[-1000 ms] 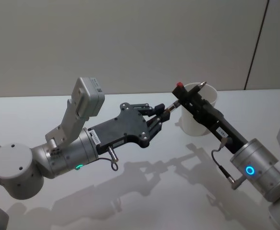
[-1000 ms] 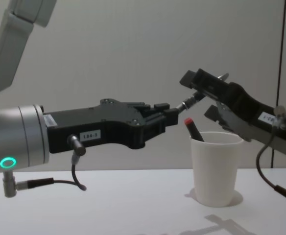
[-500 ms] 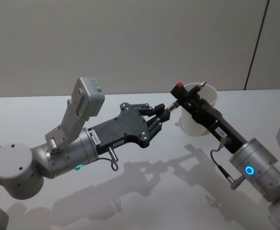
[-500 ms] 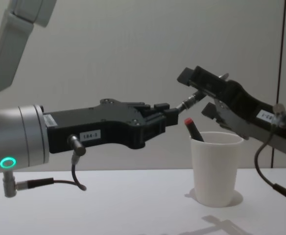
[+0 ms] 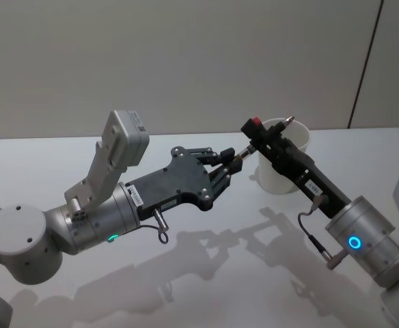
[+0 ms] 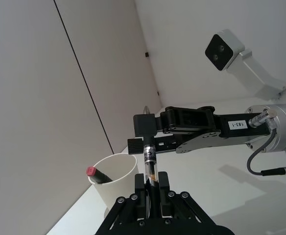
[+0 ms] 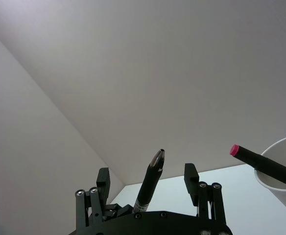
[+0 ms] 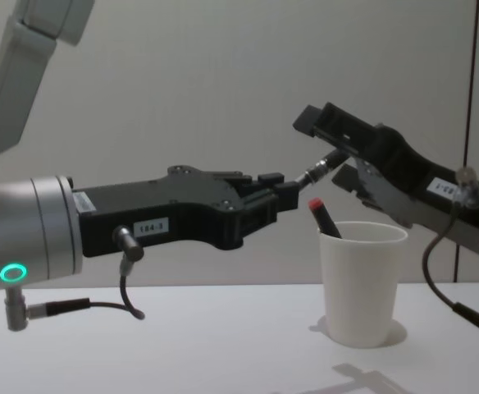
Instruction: Place the pen into the pen holder.
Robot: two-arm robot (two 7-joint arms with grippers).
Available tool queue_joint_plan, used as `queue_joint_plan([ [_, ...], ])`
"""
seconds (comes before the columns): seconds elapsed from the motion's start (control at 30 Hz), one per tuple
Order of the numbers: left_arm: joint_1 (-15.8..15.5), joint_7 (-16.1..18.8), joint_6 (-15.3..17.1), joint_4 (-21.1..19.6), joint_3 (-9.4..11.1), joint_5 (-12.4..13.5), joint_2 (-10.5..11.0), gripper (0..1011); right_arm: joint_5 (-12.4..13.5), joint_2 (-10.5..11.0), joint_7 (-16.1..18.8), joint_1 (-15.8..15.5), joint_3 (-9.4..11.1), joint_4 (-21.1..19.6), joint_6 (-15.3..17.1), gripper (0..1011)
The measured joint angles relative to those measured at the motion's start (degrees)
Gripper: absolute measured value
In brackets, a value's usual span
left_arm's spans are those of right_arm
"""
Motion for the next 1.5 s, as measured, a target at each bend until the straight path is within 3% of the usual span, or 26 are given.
queue_joint_plan([
  [0.4,0.0,0.0,0.0,0.0,0.0,0.0,0.0,160,0.2,0.0,0.2,0.1,-0.1,-0.1,-0.1,683],
  [0.8,0.0,0.0,0.0,0.0,0.0,0.0,0.0,160,0.3,0.0,0.3,0.1,-0.2,-0.1,-0.2,254],
  [0.97,0.0,0.0,0.0,0.0,0.0,0.0,0.0,160,0.3,0.0,0.4,0.1,-0.2,-0.1,-0.2,147],
  [1.37,0.0,0.0,0.0,0.0,0.0,0.0,0.0,163,0.3,0.0,0.4,0.1,-0.2,0.0,-0.2,144],
  [1.5,0.0,0.0,0.0,0.0,0.0,0.0,0.0,256,0.3,0.0,0.4,0.1,-0.2,0.0,-0.2,143],
])
